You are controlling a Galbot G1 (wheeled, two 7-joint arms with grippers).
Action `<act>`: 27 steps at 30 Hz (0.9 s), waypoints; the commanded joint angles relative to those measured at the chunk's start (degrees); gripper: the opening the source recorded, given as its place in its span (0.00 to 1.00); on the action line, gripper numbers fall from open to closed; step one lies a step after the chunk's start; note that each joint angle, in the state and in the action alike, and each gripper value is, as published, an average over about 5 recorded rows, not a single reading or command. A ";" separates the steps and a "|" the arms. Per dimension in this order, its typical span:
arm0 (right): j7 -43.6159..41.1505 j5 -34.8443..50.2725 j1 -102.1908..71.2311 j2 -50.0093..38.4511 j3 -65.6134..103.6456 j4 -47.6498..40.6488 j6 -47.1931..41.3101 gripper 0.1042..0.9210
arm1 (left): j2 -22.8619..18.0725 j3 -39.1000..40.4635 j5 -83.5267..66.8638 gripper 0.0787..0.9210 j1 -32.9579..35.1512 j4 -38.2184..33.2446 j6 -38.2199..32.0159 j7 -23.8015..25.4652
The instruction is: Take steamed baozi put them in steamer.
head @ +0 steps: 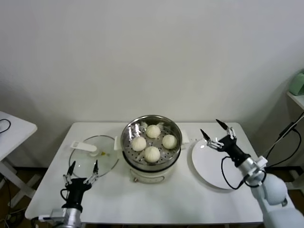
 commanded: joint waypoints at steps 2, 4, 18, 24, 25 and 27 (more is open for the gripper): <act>8.70 -5.14 -16.45 19.53 7.73 2.75 7.84 0.88 | -0.43 -0.58 -0.08 0.88 -0.07 -0.18 0.38 -0.09; 9.12 -5.13 -17.33 19.73 6.99 3.10 8.02 0.88 | -0.37 -0.75 -0.12 0.88 -0.12 -0.11 0.40 -0.06; 7.96 -3.79 -18.86 17.59 6.42 2.60 7.26 0.88 | -0.24 -1.66 -0.30 0.88 -0.42 -0.25 0.66 1.18; 7.61 -3.61 -18.90 17.25 6.20 2.42 7.34 0.88 | 0.35 -2.14 -0.56 0.88 -0.67 0.01 0.80 1.26; 7.57 -3.62 -18.88 17.28 6.14 2.41 7.35 0.88 | 0.40 -2.21 -0.66 0.88 -0.80 0.06 0.84 1.21; 7.49 -3.62 -18.83 17.32 6.02 2.40 7.37 0.88 | 0.30 -2.30 -0.79 0.88 -0.98 0.00 1.10 1.24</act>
